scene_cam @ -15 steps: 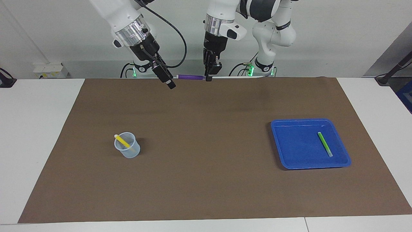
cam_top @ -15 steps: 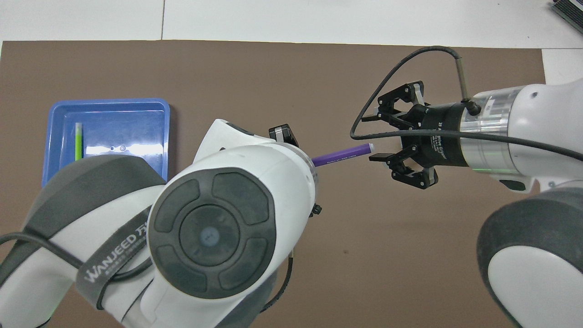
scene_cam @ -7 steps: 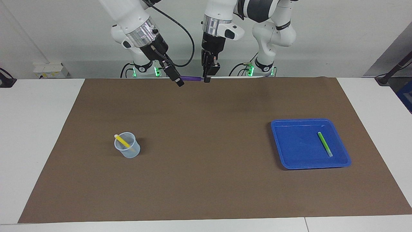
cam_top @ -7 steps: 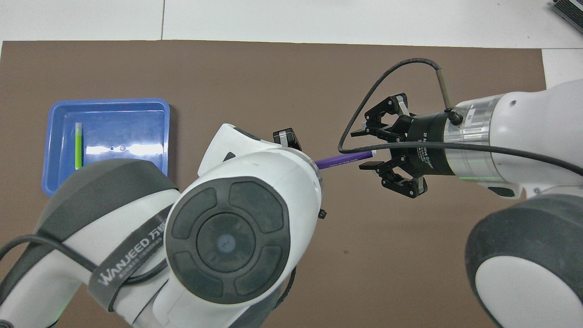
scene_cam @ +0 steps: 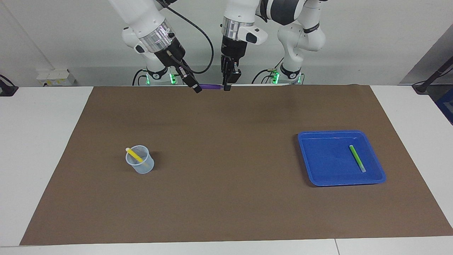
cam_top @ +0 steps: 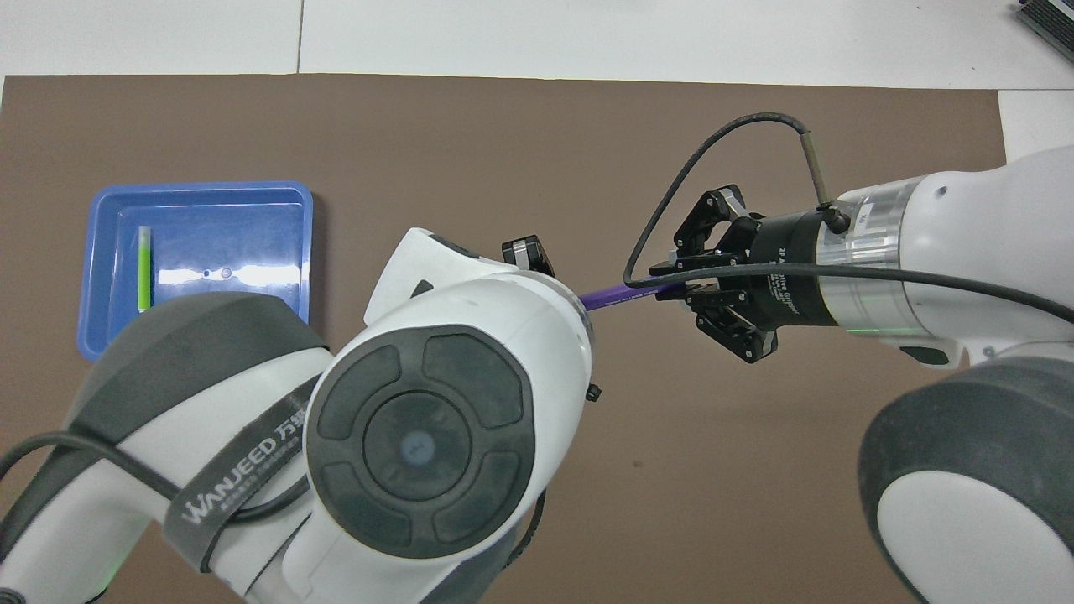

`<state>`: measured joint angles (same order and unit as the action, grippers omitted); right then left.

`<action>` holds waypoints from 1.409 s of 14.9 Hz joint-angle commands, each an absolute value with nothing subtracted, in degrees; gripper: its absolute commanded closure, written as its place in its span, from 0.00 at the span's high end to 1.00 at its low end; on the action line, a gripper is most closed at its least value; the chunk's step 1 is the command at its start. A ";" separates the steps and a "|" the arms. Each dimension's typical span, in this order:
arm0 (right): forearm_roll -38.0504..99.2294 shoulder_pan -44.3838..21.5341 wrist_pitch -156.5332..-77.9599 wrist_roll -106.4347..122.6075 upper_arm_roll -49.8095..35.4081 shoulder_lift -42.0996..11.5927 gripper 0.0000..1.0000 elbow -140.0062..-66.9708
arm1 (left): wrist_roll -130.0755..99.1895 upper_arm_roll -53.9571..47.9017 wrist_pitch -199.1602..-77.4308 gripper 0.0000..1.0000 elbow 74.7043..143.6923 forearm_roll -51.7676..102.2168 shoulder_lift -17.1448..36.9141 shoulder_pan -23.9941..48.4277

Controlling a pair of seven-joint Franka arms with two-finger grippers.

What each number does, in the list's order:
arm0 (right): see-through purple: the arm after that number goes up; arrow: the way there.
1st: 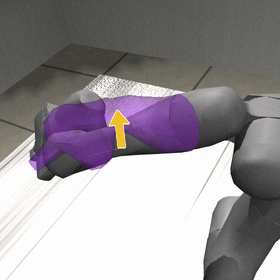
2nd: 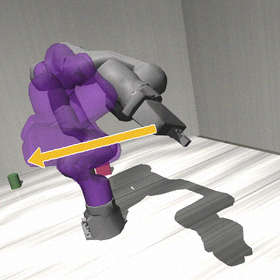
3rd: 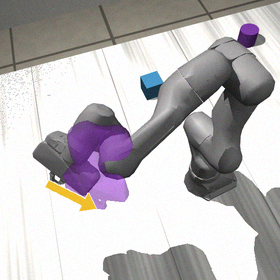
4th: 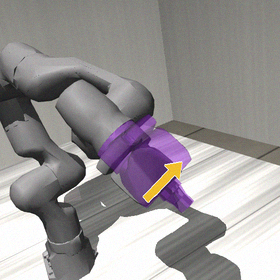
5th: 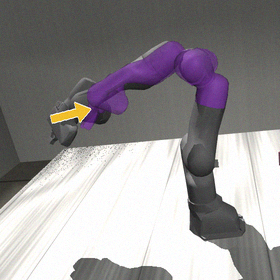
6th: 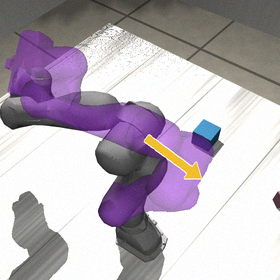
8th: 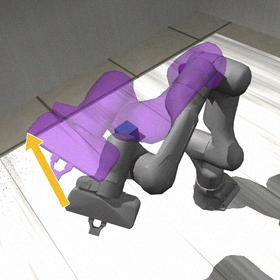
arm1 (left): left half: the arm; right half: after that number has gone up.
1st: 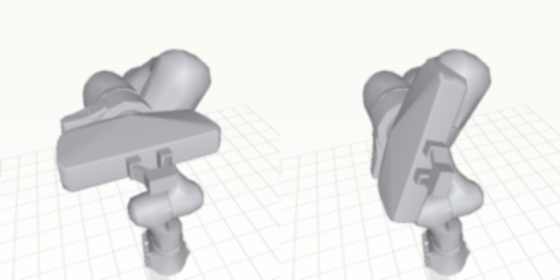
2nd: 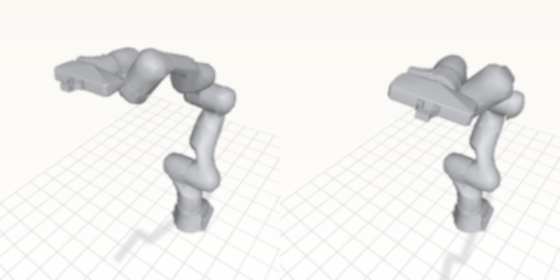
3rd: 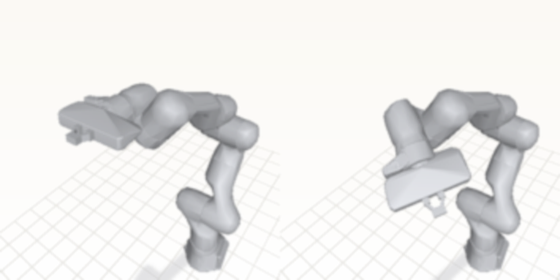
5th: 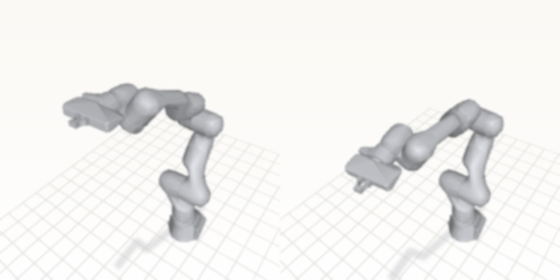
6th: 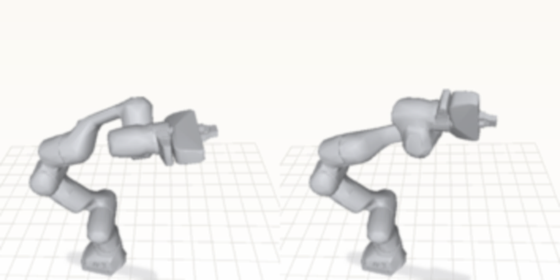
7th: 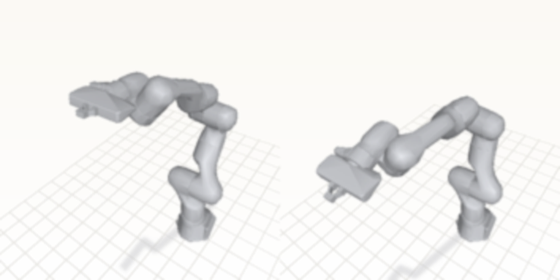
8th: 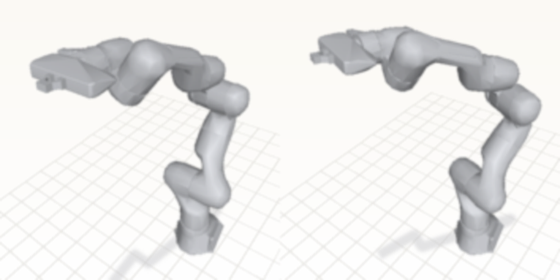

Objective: Transfer and insert pens with both arms
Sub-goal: 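Close the right gripper on the purple pen's free end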

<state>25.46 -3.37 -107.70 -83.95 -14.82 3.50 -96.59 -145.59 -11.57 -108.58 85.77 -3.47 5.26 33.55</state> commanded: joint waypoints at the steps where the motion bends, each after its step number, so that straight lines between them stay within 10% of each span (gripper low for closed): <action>1: 25.93 -2.46 -106.96 -84.02 -15.03 3.69 0.00 -96.24 | -146.25 -10.81 -109.69 0.00 86.92 -4.57 4.66 34.63; 3: 26.01 -2.37 -106.96 -83.76 -14.94 3.69 0.00 -96.24 | -145.99 -10.81 -109.60 0.10 86.84 -4.57 4.66 34.63; 4: 26.02 -2.29 -106.96 -83.67 -14.85 3.69 0.00 -96.24 | -145.90 -10.81 -109.51 0.37 86.92 -4.92 4.66 34.63; 7: 26.02 -2.29 -106.79 -83.67 -14.77 3.69 0.00 -96.24 | -145.90 -10.81 -109.42 0.63 86.92 -5.01 4.66 34.63; 9: 26.02 -2.29 -106.79 -83.50 -14.68 3.60 0.00 -96.24 | -145.03 -10.81 -109.42 1.00 86.92 -5.01 4.66 34.63; 21: 21.03 7.29 -93.89 -58.49 -13.89 5.01 0.00 -97.55 | -121.67 -10.55 -108.28 1.00 92.98 -4.04 2.03 28.67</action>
